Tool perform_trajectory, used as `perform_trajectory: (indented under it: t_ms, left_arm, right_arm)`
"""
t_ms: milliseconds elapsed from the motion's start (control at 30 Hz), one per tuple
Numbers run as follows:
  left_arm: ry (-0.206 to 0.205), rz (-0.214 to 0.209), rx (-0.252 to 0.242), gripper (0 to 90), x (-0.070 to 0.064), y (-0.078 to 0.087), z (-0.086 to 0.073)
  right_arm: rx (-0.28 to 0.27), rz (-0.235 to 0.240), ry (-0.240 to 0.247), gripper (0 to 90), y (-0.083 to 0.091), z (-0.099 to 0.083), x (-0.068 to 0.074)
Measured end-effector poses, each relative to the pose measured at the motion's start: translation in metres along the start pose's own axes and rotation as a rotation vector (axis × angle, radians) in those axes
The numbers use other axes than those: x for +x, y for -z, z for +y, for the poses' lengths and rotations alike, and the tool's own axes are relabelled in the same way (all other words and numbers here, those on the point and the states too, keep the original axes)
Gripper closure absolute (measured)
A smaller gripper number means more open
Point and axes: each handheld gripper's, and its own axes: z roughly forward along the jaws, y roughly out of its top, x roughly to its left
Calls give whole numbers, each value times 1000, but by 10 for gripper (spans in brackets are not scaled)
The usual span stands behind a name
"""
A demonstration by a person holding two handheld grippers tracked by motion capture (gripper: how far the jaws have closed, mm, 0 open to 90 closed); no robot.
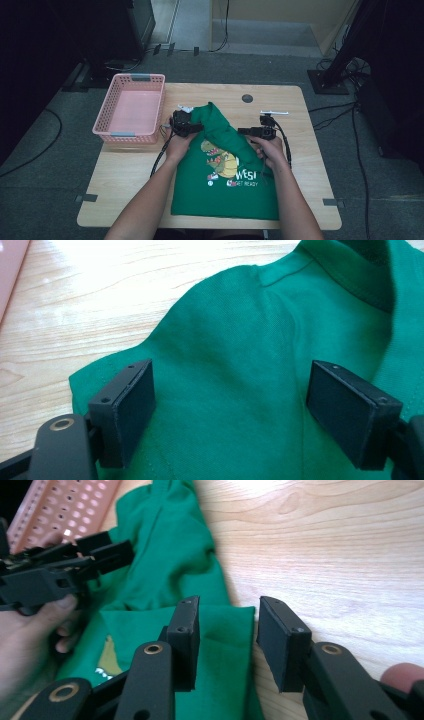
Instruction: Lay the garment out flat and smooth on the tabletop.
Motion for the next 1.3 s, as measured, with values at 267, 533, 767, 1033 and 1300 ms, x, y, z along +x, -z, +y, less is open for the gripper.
perform_trajectory:
  t_ms: [267, 533, 767, 1033, 1300]
  left_arm:
    - [-1, 0, 0, 204, 0, 0, 0]
    - [-1, 0, 0, 204, 0, 0, 0]
    - [-1, 0, 0, 204, 0, 0, 0]
    - [-1, 0, 0, 204, 0, 0, 0]
    - [-1, 0, 0, 204, 0, 0, 0]
  right_arm:
    - [-1, 55, -32, 680, -4, -2, -3]
    - [-3, 55, -57, 641, -7, -3, -5]
    - [-20, 27, -38, 764, -8, -4, -3]
    - [-65, 16, 21, 850, -1, -4, -2]
    - [-129, -6, 68, 900, 13, 0, 0]
